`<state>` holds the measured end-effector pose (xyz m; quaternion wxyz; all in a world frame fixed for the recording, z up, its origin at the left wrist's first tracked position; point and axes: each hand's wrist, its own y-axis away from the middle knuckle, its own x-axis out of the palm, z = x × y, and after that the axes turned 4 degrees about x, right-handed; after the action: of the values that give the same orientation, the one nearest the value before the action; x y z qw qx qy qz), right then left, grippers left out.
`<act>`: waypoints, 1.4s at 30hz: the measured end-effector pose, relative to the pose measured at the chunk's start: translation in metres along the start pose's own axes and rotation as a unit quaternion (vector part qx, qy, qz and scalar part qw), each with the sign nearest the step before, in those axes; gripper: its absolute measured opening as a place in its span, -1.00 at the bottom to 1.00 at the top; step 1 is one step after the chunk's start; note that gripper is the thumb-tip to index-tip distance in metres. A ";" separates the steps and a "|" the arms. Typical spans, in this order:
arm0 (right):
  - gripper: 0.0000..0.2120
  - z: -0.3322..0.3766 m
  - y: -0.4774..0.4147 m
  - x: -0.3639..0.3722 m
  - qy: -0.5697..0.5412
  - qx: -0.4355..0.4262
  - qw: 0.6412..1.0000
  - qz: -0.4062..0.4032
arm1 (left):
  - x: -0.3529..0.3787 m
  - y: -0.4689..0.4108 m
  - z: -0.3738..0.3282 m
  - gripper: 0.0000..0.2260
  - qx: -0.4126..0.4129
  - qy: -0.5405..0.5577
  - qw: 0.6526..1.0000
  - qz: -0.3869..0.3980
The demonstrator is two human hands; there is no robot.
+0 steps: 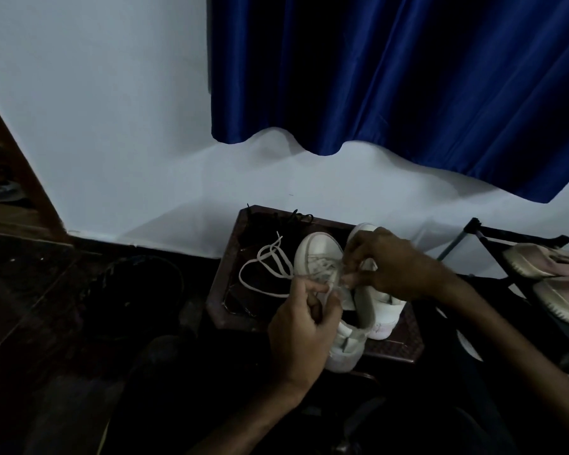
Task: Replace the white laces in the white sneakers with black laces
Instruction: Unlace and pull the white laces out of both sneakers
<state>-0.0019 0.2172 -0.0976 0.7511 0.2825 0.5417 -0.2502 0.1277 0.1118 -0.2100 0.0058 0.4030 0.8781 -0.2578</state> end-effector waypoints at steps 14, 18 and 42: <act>-0.90 0.012 -0.004 0.008 0.070 0.056 0.995 0.032 | 0.006 -0.001 0.004 -0.73 -0.024 0.021 0.999 0.000; -0.97 0.009 0.014 -0.014 0.065 0.016 0.998 0.021 | 0.004 -0.001 0.003 -0.76 -0.004 0.007 1.000 0.006; -0.77 0.027 0.022 0.016 0.196 0.088 0.974 -0.067 | -0.025 -0.123 0.031 -0.71 0.116 -0.073 0.879 0.456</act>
<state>0.0362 0.2135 -0.1029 0.5841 0.3538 0.6721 -0.2863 0.0510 0.0131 -0.1758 0.1396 0.7368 0.5578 -0.3556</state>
